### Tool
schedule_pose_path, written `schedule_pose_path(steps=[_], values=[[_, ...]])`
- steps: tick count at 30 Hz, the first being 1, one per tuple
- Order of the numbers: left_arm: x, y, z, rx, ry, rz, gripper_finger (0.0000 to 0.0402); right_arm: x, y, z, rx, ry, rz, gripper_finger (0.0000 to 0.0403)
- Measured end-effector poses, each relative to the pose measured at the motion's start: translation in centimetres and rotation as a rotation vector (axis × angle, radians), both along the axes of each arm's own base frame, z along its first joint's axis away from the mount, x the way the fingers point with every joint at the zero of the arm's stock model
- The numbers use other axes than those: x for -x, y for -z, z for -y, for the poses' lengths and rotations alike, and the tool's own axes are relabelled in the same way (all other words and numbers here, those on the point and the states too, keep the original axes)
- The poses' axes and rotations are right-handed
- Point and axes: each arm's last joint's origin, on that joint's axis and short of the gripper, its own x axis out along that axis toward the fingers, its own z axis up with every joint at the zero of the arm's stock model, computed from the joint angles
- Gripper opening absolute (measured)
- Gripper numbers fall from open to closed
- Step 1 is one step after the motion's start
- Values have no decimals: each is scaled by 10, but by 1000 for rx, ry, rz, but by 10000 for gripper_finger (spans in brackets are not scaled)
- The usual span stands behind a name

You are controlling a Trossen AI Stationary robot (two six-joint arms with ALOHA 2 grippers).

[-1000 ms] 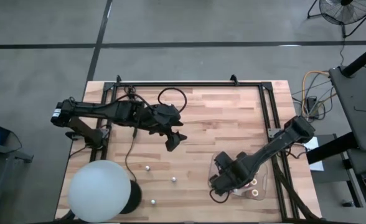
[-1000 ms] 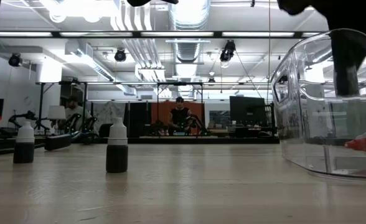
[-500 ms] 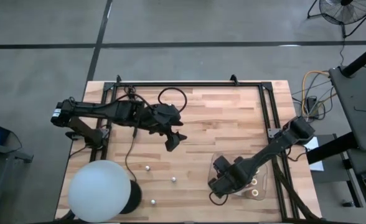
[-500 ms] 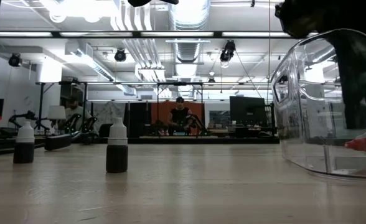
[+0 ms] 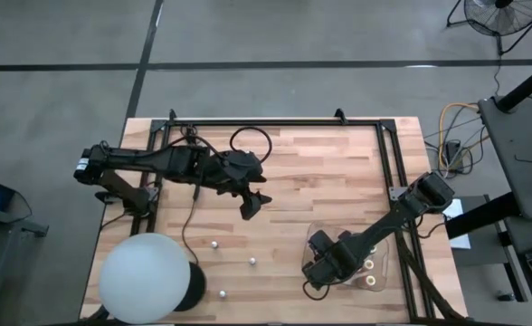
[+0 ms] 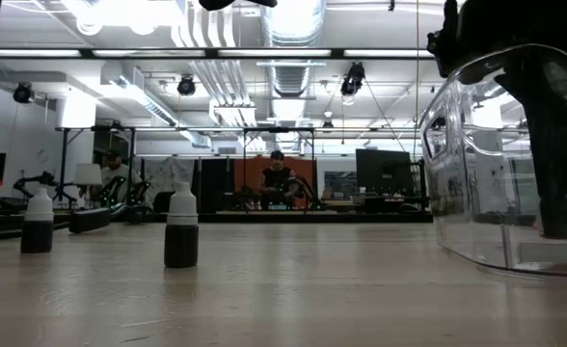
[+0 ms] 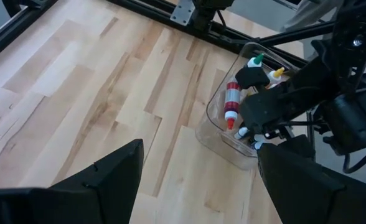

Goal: Pick & Place food coloring
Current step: Put the green food color into the transparent bin, then put the red food color into the transparent bin

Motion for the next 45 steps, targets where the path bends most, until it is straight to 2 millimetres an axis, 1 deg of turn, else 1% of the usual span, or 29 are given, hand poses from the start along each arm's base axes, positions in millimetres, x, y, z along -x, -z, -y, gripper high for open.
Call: schedule_pose_path(steps=[6, 15, 22, 28, 34, 38, 42, 45], values=[[0, 0, -1, 7, -10, -1, 284, 1, 2, 1, 7, -18, -9, 52], [0, 0, -2, 8, -11, -1, 284, 1, 3, 1, 6, -18, -9, 97], [0, 0, -1, 5, -1, -2, 284, 1, 2, 1, -5, -23, -13, 106], [0, 0, -2, 1, 0, -3, 284, 0, -10, 0, -1, -44, 21, 105], [0, 0, -3, 0, 0, -7, 284, -1, -15, 0, -4, -53, 32, 114], [1, 2, -3, 7, 2, -24, 284, 2, -30, 3, 50, -36, 51, 123], [5, 4, -4, 42, -35, -66, 284, 7, -58, 7, 88, -35, 90, 139], [9, 7, -6, 107, -118, -112, 284, 12, -76, 11, 83, -61, 107, 155]])
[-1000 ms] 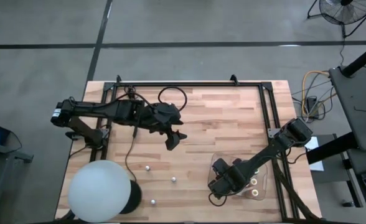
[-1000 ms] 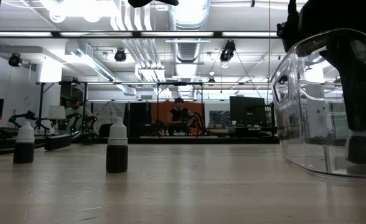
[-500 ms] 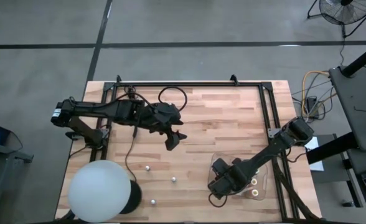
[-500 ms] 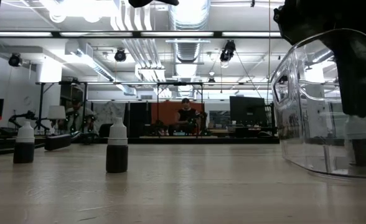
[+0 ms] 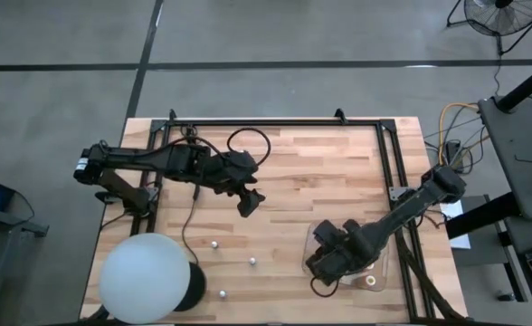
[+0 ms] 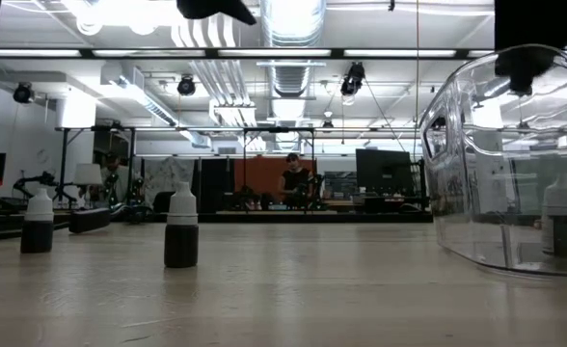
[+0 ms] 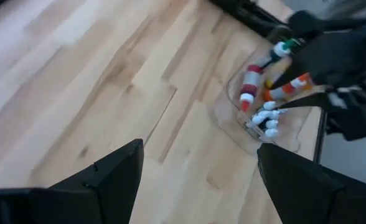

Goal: Pick & Place food coloring
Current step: Put the red food color into the transparent bin

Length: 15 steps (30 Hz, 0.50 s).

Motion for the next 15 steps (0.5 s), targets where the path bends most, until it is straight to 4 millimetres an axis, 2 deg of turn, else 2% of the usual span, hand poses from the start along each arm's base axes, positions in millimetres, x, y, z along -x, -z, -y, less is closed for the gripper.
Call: schedule_pose_path(steps=[9, 15], values=[[5, 7, -3, 172, -237, -61, 284, 22, -41, 16, 16, -134, 32, 211], [-2, 20, 3, 258, -406, -71, 284, 35, -63, 25, 27, -293, 86, 232]])
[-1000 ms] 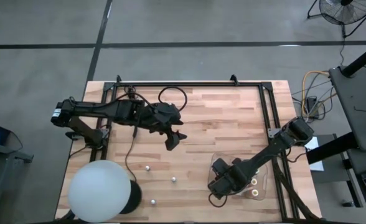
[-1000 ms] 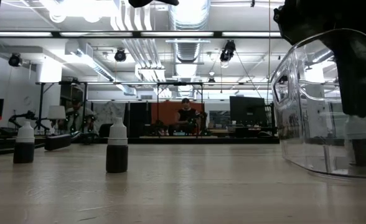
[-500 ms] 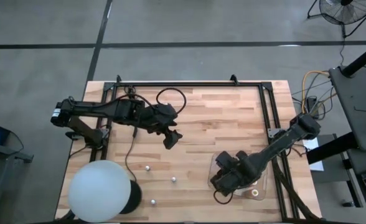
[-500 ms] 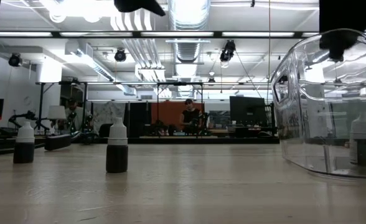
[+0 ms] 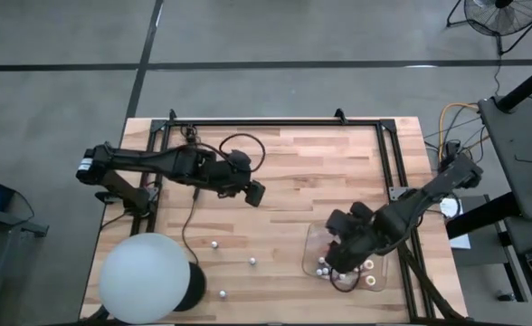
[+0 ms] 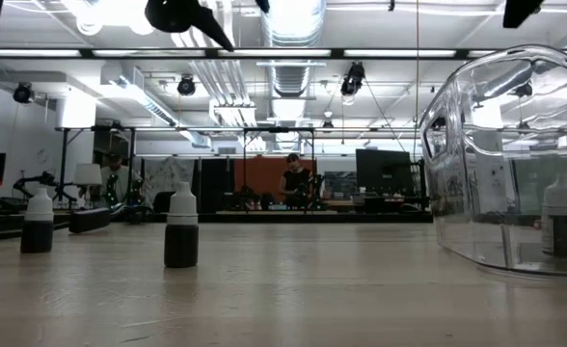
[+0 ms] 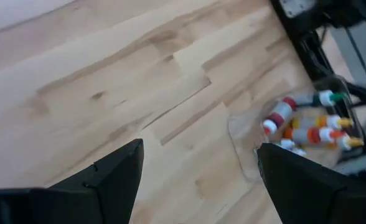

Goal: Pick & Place food coloring
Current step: Put the red food color into the transparent bin

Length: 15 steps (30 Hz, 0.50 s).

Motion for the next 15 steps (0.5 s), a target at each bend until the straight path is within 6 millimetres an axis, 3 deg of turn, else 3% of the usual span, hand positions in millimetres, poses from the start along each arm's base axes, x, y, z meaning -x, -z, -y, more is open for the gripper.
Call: schedule_pose_path(steps=[9, 15], values=[[-20, 36, 17, 29, -106, -62, 284, 15, -21, 10, 39, -224, 48, 241], [-33, 60, 42, 58, -129, -110, 284, 18, -25, 12, 66, -310, 56, 235]])
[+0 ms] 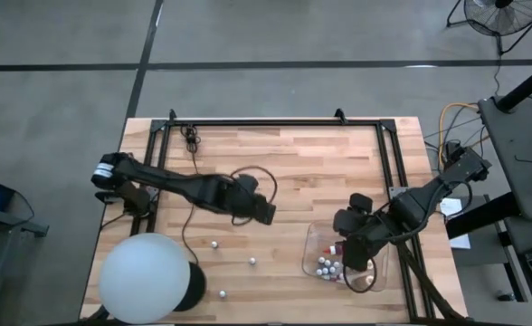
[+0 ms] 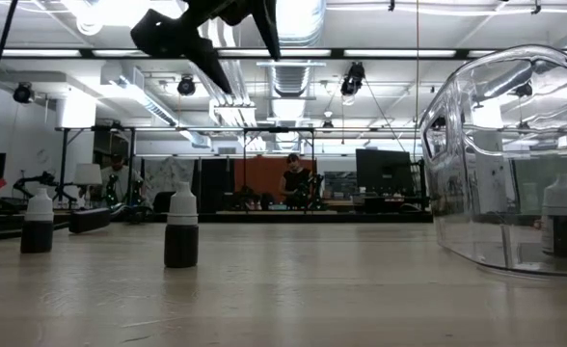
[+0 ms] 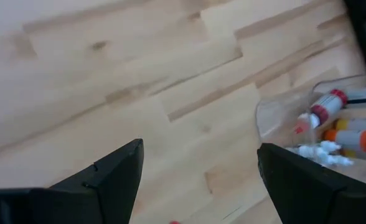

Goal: Pick & Place food coloring
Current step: Put the red food color into the transparent bin

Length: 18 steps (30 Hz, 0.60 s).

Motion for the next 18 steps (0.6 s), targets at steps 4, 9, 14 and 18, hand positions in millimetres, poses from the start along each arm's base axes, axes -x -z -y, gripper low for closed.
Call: schedule_pose_path(steps=[4, 9, 14, 18], values=[[-7, 14, 20, -15, -20, 4, 284, 0, 1, 0, 9, -30, -6, 238], [-11, 24, 39, -72, -15, 23, 284, -1, 1, -1, 9, -59, -14, 242], [-13, 29, 44, -94, 3, 18, 284, -1, 1, -1, 8, -61, -12, 240], [-15, 31, 41, -115, 155, -38, 284, -1, 1, -2, 4, -61, -7, 236]])
